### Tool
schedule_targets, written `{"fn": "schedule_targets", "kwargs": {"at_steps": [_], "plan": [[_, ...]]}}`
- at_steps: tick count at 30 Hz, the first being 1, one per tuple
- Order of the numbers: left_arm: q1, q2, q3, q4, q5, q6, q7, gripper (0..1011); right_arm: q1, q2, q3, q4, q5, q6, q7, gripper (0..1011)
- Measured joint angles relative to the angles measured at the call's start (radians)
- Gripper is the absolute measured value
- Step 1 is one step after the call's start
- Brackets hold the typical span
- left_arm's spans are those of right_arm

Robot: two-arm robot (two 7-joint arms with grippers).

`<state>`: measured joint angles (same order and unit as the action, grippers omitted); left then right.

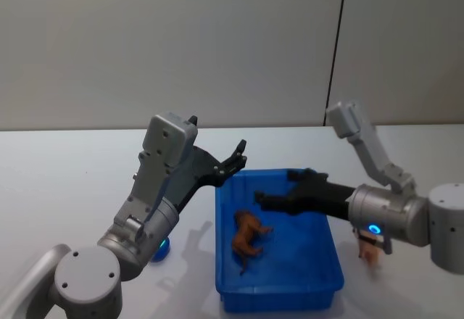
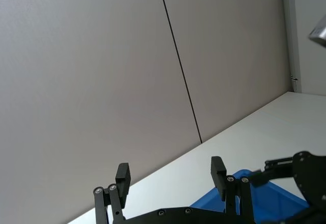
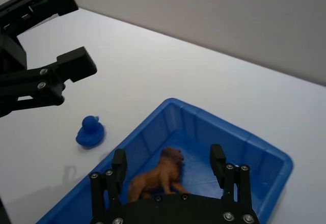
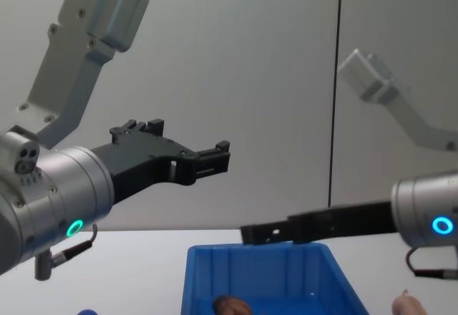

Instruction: Pick up the two dolls from the table and place them into the box.

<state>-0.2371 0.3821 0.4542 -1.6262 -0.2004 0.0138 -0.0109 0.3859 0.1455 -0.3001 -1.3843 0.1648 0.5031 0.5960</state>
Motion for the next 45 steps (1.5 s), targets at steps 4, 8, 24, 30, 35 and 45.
{"fn": "schedule_targets", "kwargs": {"at_steps": [4,8,24,30,35,45], "plan": [[0.000,0.000,0.000,0.000,0.000,0.000,0.000,1001,-0.017,0.020,0.016,-0.032,0.003,-0.031,-0.032,1001],[0.000,0.000,0.000,0.000,0.000,0.000,0.000,1001,-0.035,0.038,0.031,-0.060,0.014,-0.054,-0.059,1001],[0.000,0.000,0.000,0.000,0.000,0.000,0.000,1001,-0.258,0.157,0.115,-0.249,0.173,-0.220,-0.199,1001],[0.000,0.000,0.000,0.000,0.000,0.000,0.000,1001,-0.352,0.192,0.130,-0.313,0.203,-0.274,-0.245,1001],[0.000,0.000,0.000,0.000,0.000,0.000,0.000,1001,-0.423,0.215,0.138,-0.364,0.212,-0.304,-0.291,1001],[0.000,0.000,0.000,0.000,0.000,0.000,0.000,1001,-0.500,0.234,0.148,-0.426,0.214,-0.310,-0.391,1001]]}}
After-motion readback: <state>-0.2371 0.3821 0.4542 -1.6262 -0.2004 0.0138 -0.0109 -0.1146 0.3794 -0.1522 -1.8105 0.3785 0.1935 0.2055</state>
